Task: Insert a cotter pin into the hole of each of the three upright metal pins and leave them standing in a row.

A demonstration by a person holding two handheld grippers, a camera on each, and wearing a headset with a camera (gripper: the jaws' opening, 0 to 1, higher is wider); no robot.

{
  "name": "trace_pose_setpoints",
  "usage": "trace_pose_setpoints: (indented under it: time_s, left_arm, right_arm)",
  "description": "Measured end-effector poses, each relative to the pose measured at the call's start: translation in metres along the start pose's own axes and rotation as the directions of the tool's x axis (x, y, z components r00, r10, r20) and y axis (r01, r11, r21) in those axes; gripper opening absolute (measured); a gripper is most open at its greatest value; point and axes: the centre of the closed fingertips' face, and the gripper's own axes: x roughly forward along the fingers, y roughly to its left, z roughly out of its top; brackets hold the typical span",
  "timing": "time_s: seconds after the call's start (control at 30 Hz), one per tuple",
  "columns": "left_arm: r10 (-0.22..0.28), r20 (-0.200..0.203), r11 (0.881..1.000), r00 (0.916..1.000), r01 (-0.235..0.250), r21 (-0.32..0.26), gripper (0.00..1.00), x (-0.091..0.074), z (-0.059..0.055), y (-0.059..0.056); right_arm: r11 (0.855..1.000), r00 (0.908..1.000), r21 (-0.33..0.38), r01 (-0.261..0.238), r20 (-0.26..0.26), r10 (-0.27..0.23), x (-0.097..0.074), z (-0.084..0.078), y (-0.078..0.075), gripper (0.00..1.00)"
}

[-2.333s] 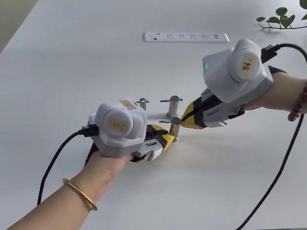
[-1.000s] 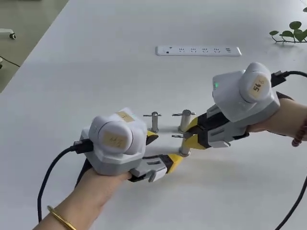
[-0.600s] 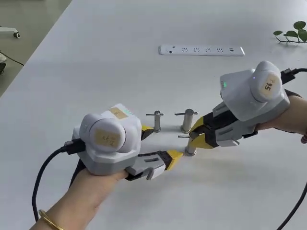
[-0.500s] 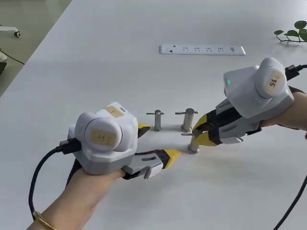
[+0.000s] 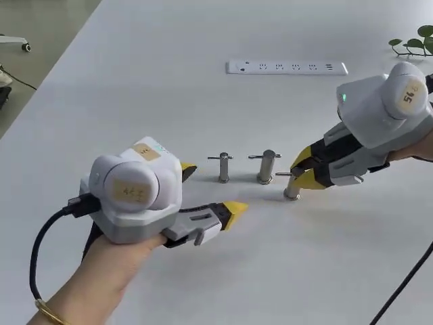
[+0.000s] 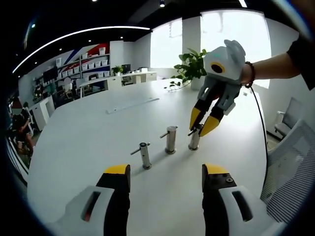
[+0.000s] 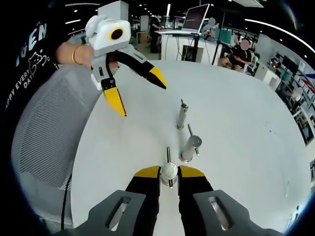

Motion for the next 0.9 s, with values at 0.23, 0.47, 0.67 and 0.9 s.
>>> trace_pose_setpoints:
  time_s: [0.23, 0.47, 0.67, 0.9]
  left_arm:
    - [0.004, 0.002, 1.000, 1.0000, -0.004, 0.000, 0.58, -0.001, -0.001, 0.001]
    - [-0.003, -0.001, 1.000, 1.0000, 0.003, -0.009, 0.57, 0.000, -0.003, 0.001]
    - [0.000, -0.005, 1.000, 1.0000, 0.000, -0.012, 0.57, 0.001, -0.005, 0.003]
    - [0.004, -0.008, 1.000, 1.0000, -0.004, -0.027, 0.57, 0.000, -0.008, 0.005]
  right_arm:
    - [1.000, 0.9998, 0.000, 0.015, -0.016, -0.015, -0.004, -0.009, -0.011, 0.08]
    - [1.000, 0.9994, -0.011, 0.022, -0.028, -0.023, -0.007, -0.015, -0.021, 0.08]
    - [1.000, 0.9991, -0.020, 0.024, -0.035, -0.025, -0.009, -0.017, -0.027, 0.08]
    - [1.000, 0.9984, -0.016, 0.020, -0.052, -0.021, -0.010, -0.024, -0.032, 0.08]
